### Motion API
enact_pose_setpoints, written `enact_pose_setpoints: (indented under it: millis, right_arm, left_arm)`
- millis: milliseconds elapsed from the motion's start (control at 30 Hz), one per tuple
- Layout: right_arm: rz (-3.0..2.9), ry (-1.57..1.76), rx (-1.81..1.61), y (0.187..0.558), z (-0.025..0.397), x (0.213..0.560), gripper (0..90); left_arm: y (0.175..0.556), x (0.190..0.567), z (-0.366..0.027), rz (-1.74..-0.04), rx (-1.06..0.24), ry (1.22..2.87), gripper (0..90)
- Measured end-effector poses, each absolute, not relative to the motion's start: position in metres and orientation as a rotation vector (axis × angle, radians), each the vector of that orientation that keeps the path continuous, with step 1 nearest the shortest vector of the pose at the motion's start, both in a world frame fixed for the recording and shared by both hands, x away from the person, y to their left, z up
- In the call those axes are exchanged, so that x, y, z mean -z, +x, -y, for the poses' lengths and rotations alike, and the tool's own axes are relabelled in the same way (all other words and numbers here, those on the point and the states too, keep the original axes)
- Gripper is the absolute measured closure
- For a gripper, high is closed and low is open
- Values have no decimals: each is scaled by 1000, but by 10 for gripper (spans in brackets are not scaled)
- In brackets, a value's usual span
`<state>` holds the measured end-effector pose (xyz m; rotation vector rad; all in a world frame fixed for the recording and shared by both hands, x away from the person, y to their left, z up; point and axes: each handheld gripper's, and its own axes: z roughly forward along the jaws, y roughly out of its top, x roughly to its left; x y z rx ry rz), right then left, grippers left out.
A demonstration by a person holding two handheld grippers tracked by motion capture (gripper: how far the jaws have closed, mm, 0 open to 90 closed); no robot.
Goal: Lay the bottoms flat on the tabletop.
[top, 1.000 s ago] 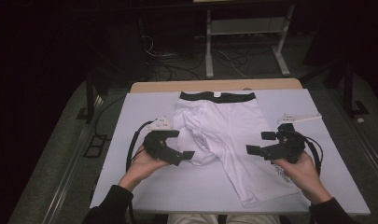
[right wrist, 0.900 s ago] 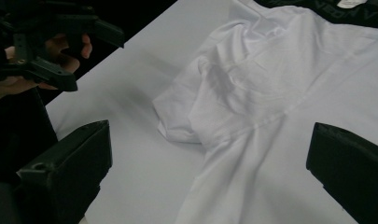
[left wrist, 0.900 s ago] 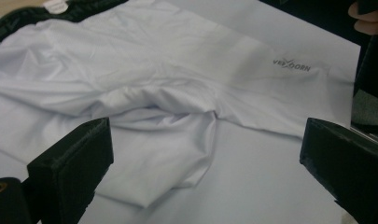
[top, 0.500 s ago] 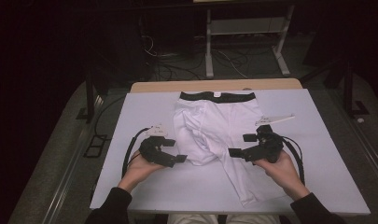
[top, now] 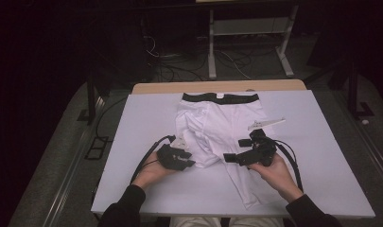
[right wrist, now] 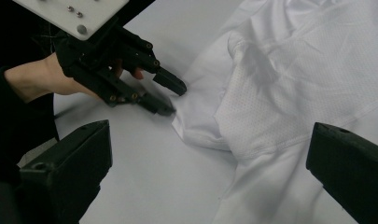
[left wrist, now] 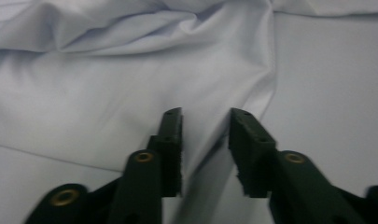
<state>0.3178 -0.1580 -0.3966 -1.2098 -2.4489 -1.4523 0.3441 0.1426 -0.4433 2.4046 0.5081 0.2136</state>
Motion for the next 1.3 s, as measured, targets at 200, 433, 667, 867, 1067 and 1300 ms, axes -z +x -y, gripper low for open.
enact_pose_setpoints:
  millis: [200,433,667,867,1067,1300]
  right_arm:
    - [2443,-1208,1430,319,154,401,44]
    - [2422,-1203,1440,320,153,401,53]
    - [2414,-1178,1421,320,144,403,62]
    - [2387,-1164,1391,321,131,408,84]
    - [2355,-1168,1332,316,116,420,152]
    - [2401,-1227,1189,314,105,438,307]
  left_arm:
    - [349,438,-149,-558,-187,2416,879]
    - [344,411,-177,-565,-217,2413,877]
    - [340,405,-212,-609,-253,2447,874]
    - [333,416,-232,-624,-236,2460,871]
    - [324,422,-236,-618,-214,2442,871]
    - [318,423,-233,-593,-198,2439,869]
